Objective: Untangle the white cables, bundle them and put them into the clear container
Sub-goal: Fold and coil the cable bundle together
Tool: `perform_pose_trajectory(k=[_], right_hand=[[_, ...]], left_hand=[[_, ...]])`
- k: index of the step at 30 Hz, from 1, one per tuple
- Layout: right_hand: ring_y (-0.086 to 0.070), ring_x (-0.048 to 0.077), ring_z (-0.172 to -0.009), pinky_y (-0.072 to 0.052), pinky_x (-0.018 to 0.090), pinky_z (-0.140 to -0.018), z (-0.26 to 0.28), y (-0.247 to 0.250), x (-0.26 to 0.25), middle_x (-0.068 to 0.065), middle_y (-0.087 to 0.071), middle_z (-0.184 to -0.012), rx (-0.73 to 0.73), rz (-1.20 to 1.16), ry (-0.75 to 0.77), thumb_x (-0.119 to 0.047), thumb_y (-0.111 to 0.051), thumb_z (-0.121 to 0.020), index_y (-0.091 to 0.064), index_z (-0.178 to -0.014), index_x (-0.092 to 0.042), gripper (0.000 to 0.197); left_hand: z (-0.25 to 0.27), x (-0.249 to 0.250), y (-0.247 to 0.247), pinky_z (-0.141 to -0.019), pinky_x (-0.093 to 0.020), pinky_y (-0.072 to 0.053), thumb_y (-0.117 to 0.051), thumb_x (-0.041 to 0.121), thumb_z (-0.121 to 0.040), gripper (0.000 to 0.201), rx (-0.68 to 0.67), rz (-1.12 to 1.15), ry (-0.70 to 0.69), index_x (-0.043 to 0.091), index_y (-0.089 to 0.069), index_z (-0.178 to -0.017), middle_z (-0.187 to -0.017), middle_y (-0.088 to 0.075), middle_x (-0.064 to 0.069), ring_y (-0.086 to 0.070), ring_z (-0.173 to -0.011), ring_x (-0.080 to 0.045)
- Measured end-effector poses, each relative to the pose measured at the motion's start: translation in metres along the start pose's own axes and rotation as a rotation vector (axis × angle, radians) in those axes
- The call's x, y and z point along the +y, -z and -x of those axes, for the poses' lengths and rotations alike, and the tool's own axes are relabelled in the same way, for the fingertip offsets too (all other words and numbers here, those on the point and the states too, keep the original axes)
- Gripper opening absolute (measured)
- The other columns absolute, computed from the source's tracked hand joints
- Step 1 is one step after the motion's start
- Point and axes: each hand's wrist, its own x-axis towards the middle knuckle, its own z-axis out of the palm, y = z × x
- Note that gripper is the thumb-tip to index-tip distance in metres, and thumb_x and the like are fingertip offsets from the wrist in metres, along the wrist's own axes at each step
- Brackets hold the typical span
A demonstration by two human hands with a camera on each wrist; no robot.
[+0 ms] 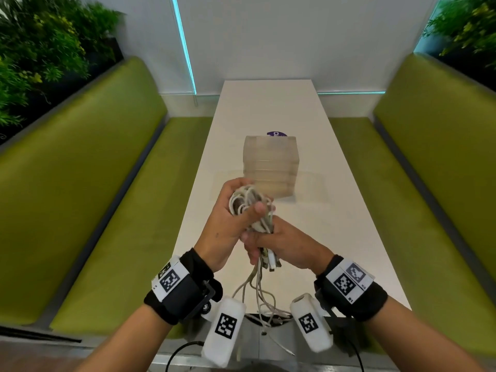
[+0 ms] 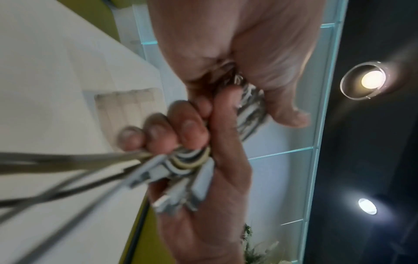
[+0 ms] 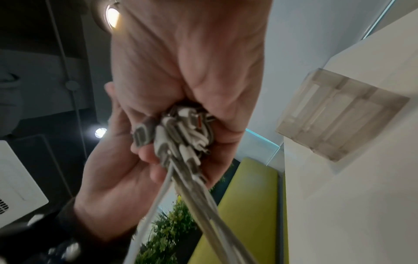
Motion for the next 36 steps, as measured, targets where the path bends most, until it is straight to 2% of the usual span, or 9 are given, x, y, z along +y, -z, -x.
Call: perform_pose_trajectory(k=[3, 7, 12, 17, 22, 27, 31, 34, 36], right_hand=[[-0.054, 0.035, -0.064, -0.045, 0.047, -0.062, 0.001, 0.011, -0.009, 0.014, -0.06, -0.065, 0.11, -0.085, 0.04, -0.031, -0.057, -0.091, -0.063, -0.082, -0.006, 0.027], [-0.05, 0.035, -0.065, -0.039, 0.037, -0.051, 0.002, 0.018, -0.021, 0.003, -0.059, -0.062, 0.165, -0.141, 0.08, -0.032, -0.056, -0.092, -0.057, -0.073, -0.005, 0.032], [-0.054, 0.026, -0.064, -0.044, 0.03, -0.056, 0.008, 0.022, -0.025, 0.005, -0.058, -0.065, 0.189, -0.005, 0.092, -0.031, -0.054, -0.092, -0.057, -0.074, -0.001, 0.035], [-0.053, 0.055, -0.07, -0.042, 0.057, -0.053, 0.013, 0.033, -0.027, -0.001, -0.061, -0.063, 0.222, 0.115, 0.062, -0.031, -0.059, -0.091, -0.06, -0.072, -0.013, 0.027], [-0.06, 0.01, -0.062, -0.045, 0.023, -0.057, 0.018, 0.044, -0.029, 0.001, -0.065, -0.068, 0.177, 0.313, 0.011, -0.03, -0.063, -0.089, -0.064, -0.08, -0.011, 0.021], [-0.06, 0.041, -0.068, -0.052, 0.042, -0.057, 0.018, 0.049, -0.029, 0.013, -0.066, -0.075, 0.124, 0.424, -0.052, -0.036, -0.068, -0.085, -0.067, -0.085, -0.013, 0.023], [-0.046, 0.009, -0.043, -0.043, 0.025, -0.044, 0.018, 0.054, -0.034, 0.003, -0.058, -0.066, -0.057, 0.628, -0.181, -0.027, -0.065, -0.089, -0.063, -0.081, -0.016, 0.014], [-0.043, 0.005, -0.04, -0.041, 0.024, -0.046, 0.018, 0.052, -0.034, -0.008, -0.056, -0.061, -0.217, 0.732, -0.237, -0.022, -0.067, -0.087, -0.064, -0.081, -0.027, 0.008], [-0.047, 0.003, -0.047, -0.039, 0.016, -0.049, 0.018, 0.048, -0.035, -0.014, -0.06, -0.063, -0.276, 0.771, -0.245, -0.024, -0.071, -0.083, -0.067, -0.087, -0.029, 0.008]], left_hand=[[0.008, -0.015, 0.007, -0.067, -0.029, -0.055, -0.089, 0.044, -0.05, 0.108, -0.082, -0.026, 0.093, 0.037, -0.024, -0.136, -0.093, -0.07, -0.004, -0.065, -0.079, -0.015], [0.016, -0.03, 0.0, -0.085, -0.024, -0.048, -0.064, 0.016, -0.087, 0.052, -0.253, -0.257, 0.145, 0.008, -0.038, -0.131, -0.097, -0.066, -0.002, -0.066, -0.089, -0.015], [0.009, -0.021, 0.012, -0.064, -0.033, -0.05, -0.06, 0.033, -0.086, 0.017, -0.317, -0.499, 0.175, 0.018, -0.057, -0.093, -0.052, -0.054, 0.005, -0.054, -0.05, -0.014], [0.006, -0.022, 0.022, -0.051, -0.026, -0.039, -0.052, 0.028, -0.097, 0.031, -0.345, -0.601, 0.243, 0.014, -0.053, -0.07, -0.05, -0.039, 0.01, -0.038, -0.047, -0.012], [0.004, -0.019, 0.033, -0.053, -0.025, -0.04, -0.05, 0.04, -0.096, 0.032, -0.393, -0.711, 0.261, 0.018, -0.057, -0.073, -0.053, -0.044, 0.006, -0.044, -0.048, -0.013], [0.006, -0.018, 0.034, -0.055, -0.026, -0.042, -0.049, 0.042, -0.095, 0.033, -0.413, -0.698, 0.281, 0.017, -0.059, -0.076, -0.051, -0.044, 0.007, -0.047, -0.047, -0.013], [0.01, -0.014, 0.034, -0.06, -0.024, -0.044, -0.05, 0.033, -0.096, 0.021, -0.469, -0.66, 0.294, 0.018, -0.064, -0.088, -0.056, -0.051, 0.008, -0.052, -0.053, -0.01], [0.011, -0.015, 0.03, -0.062, -0.018, -0.042, -0.044, 0.025, -0.099, 0.022, -0.497, -0.644, 0.279, 0.015, -0.062, -0.089, -0.062, -0.057, -0.008, -0.06, -0.057, -0.01], [0.011, -0.017, 0.024, -0.061, -0.019, -0.043, -0.044, 0.027, -0.094, 0.022, -0.512, -0.639, 0.248, 0.016, -0.062, -0.088, -0.057, -0.052, -0.002, -0.055, -0.053, -0.01]])
